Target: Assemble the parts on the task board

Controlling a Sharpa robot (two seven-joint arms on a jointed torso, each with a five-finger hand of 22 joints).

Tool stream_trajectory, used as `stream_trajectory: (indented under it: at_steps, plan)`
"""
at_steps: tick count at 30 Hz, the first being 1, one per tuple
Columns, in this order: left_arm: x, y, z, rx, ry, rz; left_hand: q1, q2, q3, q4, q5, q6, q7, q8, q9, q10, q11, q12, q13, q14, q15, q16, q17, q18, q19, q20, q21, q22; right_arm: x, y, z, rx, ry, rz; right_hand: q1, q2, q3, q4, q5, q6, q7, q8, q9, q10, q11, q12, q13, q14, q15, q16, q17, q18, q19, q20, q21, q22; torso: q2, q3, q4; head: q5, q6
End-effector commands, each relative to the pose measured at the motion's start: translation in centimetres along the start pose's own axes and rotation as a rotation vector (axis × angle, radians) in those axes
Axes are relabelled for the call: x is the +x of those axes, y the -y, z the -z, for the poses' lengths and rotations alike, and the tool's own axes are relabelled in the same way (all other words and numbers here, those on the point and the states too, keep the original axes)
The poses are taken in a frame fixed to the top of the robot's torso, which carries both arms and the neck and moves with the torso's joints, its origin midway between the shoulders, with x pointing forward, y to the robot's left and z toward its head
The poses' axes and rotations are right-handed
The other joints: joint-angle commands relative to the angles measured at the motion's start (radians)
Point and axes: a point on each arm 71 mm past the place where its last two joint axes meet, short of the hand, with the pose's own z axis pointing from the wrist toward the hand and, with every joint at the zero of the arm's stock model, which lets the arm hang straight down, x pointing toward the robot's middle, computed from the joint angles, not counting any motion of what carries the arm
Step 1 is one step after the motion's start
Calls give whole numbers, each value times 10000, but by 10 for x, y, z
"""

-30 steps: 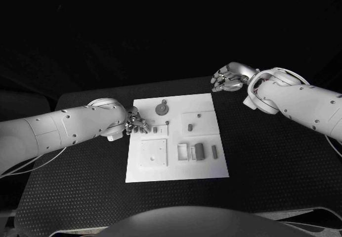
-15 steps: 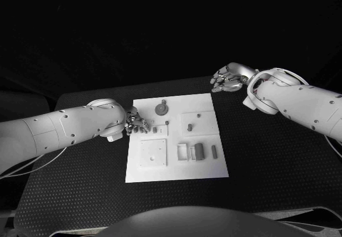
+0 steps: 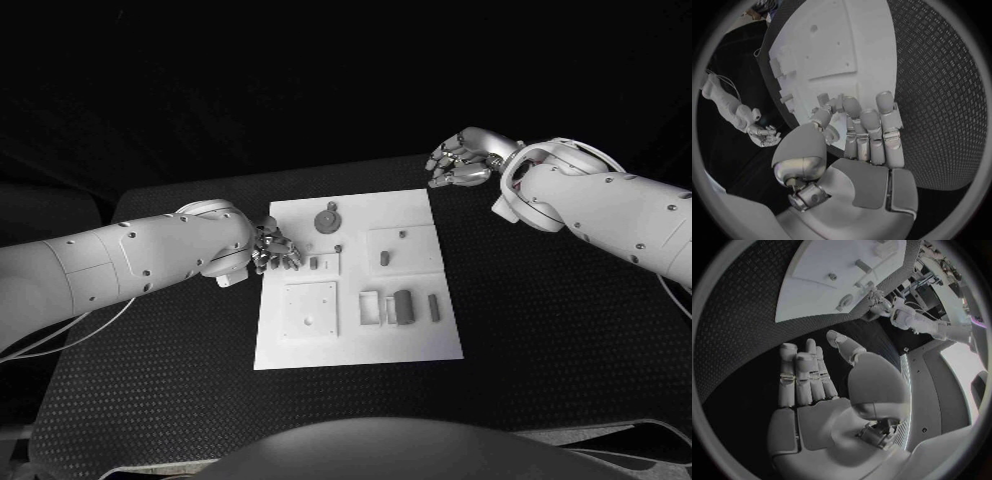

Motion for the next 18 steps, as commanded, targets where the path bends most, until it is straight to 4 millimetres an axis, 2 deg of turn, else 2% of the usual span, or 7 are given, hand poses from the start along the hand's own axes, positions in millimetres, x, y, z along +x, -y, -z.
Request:
stream_trajectory:
  at_steps: [1, 3, 9, 14, 16, 17, 18]
  plan:
    - [0, 1, 0, 37, 46, -8, -48, 39, -39, -5, -60, -58, -12, 34, 15, -84, -10, -36, -17, 3, -69, -42, -10, -43, 4, -39, -62, 159, 1, 0, 0, -52, -120, -13, -107, 11, 6, 70, 62, -106, 146, 61, 10, 166, 85, -54, 17, -54, 0, 38, -15, 464, 1, -35, -16, 176, -1, 5, -3, 9, 2]
    - [0, 1, 0, 42, 43, -38, 28, 102, 13, -32, -53, -63, -14, 36, 14, -88, -12, -34, -18, 0, -73, -43, -13, -38, 3, -41, -66, 159, 1, 0, 0, -51, -122, -13, -108, 9, 5, 70, 62, -106, 146, 61, 10, 167, 85, -54, 17, -54, 0, 38, -15, 464, 1, -34, -16, 176, 0, 5, -1, 10, 2]
    - [0, 2, 0, 68, 49, -105, 37, 57, 5, -41, -63, -68, -10, 37, 14, -93, -9, -32, -19, -4, -71, -42, -15, -43, -2, -34, -69, 161, 1, 0, 0, -46, -127, -12, -111, 8, 4, 72, 61, -106, 147, 61, 10, 167, 85, -55, 18, -54, 0, 38, -16, 464, 2, -34, -16, 176, 1, 9, -6, 13, 2]
    - [0, 3, 0, 154, 89, -93, 204, 127, 100, -57, 179, -86, -4, 41, 12, -111, -3, -25, -22, -21, -67, -42, -22, -44, -10, -30, -77, 166, 1, 0, 0, -43, -130, -13, -114, 8, 3, 74, 61, -107, 147, 61, 11, 168, 86, -55, 19, -54, 0, 38, -17, 464, 2, -34, -17, 176, 1, 8, -5, 4, 2]
    - [1, 4, 0, 284, 90, -110, 538, 235, 231, -82, 382, -103, 1, 49, 15, -127, 1, -14, -22, -33, -66, -35, -24, -42, -18, -30, -73, 179, 1, 0, 0, -47, -139, -14, -116, 9, 3, 76, 61, -107, 147, 61, 11, 168, 86, -55, 19, -54, 0, 38, -17, 464, 2, -34, -17, 176, 0, 9, -5, 3, 2]
    - [1, 5, 1, 359, 109, -113, 867, 344, 408, -74, 333, -105, 1, 58, 16, -131, 0, -6, -21, -36, -67, -27, -23, -44, -22, -25, -69, 185, 1, 0, 0, -43, -140, -13, -117, 10, 3, 77, 61, -107, 147, 61, 11, 168, 86, -55, 19, -54, 0, 38, -17, 464, 2, -33, -17, 176, 0, 10, -4, 3, 2]
    - [1, 6, 1, 384, 100, -159, 1209, 432, 733, -52, 60, -102, 3, 61, 9, -135, 3, -2, -26, -41, -63, -28, -28, -54, -32, -13, -78, 178, 1, 0, 0, -43, -140, -13, -117, 11, 3, 78, 61, -107, 147, 61, 11, 169, 86, -55, 19, -54, 0, 38, -17, 464, 2, -33, -17, 176, 0, 10, -3, 6, 2]
